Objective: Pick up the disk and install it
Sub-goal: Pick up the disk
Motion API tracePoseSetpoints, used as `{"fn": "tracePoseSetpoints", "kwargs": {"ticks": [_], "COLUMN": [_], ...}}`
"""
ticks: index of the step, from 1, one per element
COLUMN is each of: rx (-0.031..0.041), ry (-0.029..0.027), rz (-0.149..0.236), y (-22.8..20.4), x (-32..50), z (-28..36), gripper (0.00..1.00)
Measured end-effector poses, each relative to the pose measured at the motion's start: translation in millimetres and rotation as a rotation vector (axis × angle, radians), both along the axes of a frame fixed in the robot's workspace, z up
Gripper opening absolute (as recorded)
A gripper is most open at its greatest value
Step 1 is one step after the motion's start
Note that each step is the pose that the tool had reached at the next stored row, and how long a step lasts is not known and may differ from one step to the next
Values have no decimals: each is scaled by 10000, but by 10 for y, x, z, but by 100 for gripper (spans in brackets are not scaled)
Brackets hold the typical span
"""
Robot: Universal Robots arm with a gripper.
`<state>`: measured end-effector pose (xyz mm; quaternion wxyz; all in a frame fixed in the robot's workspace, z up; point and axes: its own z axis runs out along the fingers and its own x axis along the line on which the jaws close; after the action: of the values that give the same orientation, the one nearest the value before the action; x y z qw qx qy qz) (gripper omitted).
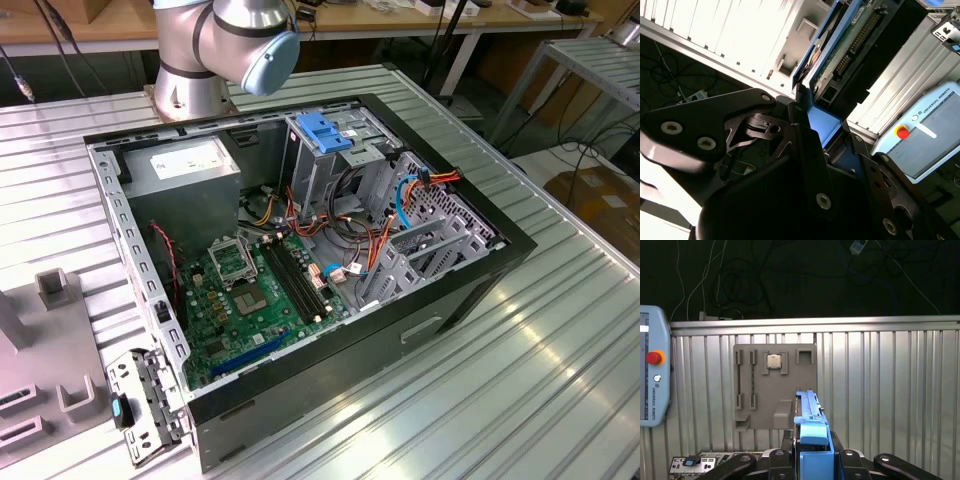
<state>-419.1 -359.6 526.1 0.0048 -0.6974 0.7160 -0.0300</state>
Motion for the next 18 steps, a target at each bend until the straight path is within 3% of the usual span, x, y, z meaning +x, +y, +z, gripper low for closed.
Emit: {"fn": "tracePoseSetpoints", "kwargs": {"ticks": [18], "rx": [0], "ry": [0], "rz": [0], "y": [0], "x": [129], "z": [0], "gripper": [37]}}
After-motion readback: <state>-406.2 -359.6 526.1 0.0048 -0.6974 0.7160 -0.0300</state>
